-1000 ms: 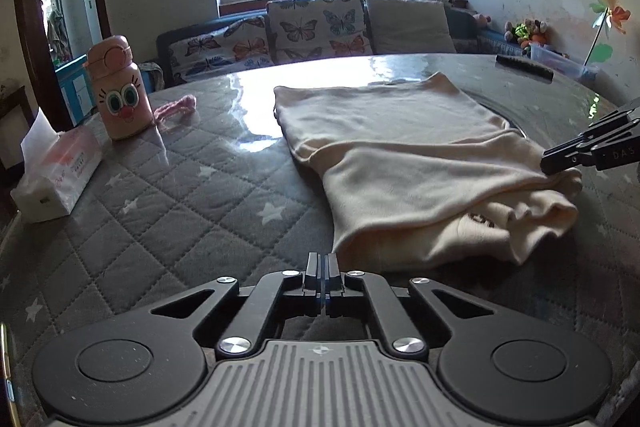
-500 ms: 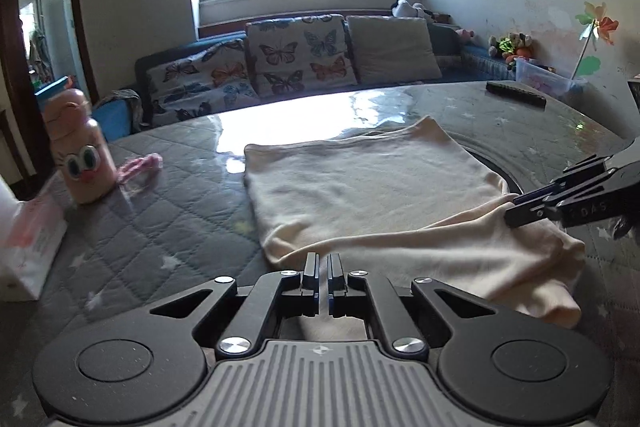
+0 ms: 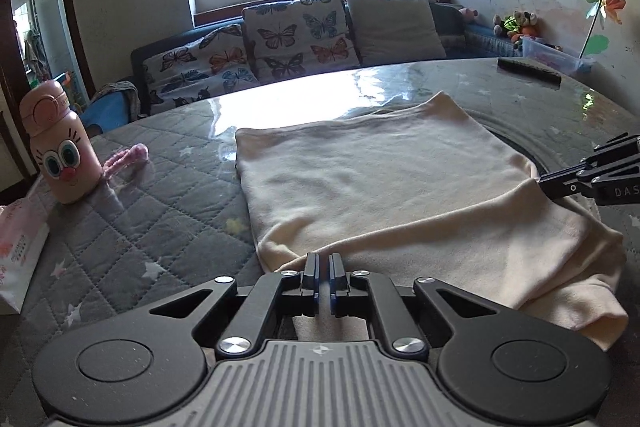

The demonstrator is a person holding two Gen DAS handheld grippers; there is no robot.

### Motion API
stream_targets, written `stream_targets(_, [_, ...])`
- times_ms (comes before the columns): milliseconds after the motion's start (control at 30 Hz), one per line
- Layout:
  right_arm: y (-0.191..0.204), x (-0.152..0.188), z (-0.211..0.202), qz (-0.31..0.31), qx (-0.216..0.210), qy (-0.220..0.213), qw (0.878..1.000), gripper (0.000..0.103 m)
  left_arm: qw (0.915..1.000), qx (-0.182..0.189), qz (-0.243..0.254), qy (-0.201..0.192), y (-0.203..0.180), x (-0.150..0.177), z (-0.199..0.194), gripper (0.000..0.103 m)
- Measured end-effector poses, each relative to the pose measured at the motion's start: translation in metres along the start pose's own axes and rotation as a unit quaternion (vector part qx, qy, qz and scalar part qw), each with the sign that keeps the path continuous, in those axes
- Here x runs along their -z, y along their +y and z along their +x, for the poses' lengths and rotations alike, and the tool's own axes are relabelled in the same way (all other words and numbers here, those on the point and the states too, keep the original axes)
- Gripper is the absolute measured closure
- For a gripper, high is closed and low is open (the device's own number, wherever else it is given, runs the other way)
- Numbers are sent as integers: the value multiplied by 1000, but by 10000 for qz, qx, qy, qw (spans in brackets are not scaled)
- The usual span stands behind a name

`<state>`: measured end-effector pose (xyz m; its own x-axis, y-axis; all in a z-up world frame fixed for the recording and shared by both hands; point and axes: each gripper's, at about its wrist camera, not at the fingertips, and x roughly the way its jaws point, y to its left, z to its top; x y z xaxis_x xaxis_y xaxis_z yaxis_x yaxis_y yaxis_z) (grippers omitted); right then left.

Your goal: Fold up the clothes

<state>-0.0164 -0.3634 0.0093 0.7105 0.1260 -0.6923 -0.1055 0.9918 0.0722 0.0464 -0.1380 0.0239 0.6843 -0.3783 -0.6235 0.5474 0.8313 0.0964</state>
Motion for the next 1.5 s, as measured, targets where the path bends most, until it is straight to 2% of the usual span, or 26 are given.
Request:
stream_targets(167, [11,-7,-10,-275,-168,-258,9991,96,10000,21,66,-11,-3,-5,4,96])
stream_targets(367, [21,-6,12,-576,-275,-47,9980,94,10000,7,54,49,1,-2,7,95])
stream_targets(533, [22,-3,1,-627,-245,-111,9977,94,9995,62,303,-33,-3,3,-12,91])
stream_targets(567, [23,-1,-3,-653,-266,-128,9974,93,9992,96,388,-51,-6,5,-18,90])
stream_targets(667, [26,5,-7,-738,-332,-50,9967,91,9975,162,688,-69,-14,16,-34,74])
stream_targets(700, [27,9,-7,-782,-334,9,9964,91,9965,170,819,-68,-17,20,-40,72])
stream_targets(767, [28,15,-9,-857,-317,77,9958,88,9935,195,1113,-93,-24,29,-53,70])
stream_targets(833, [27,19,-13,-863,-261,51,9959,82,9895,224,1423,-147,-31,39,-65,63])
stream_targets(1033, [28,27,-23,-943,-215,31,9953,77,9749,347,2186,-237,-54,64,-79,59])
stream_targets(1167, [32,27,-29,-1016,-203,-2,9946,70,9666,340,2515,-348,-71,73,-73,59])
stream_targets(1267, [34,27,-38,-1100,-196,-48,9937,65,9638,398,2596,-467,-79,72,-66,59])
stream_targets(1300, [35,28,-42,-1145,-193,-59,9932,61,9640,439,2578,-487,-80,71,-64,62])
stream_targets(1333, [36,29,-47,-1189,-191,-69,9927,58,9646,480,2544,-506,-81,70,-63,71])
stream_targets(1367, [37,30,-50,-1234,-190,-79,9921,53,9652,520,2511,-524,-82,69,-62,75])
stream_targets(1433, [38,32,-57,-1343,-205,-103,9907,50,9677,555,2393,-567,-80,64,-61,86])
stream_targets(1500, [40,34,-66,-1494,-260,-132,9884,45,9722,565,2189,-613,-74,56,-60,92])
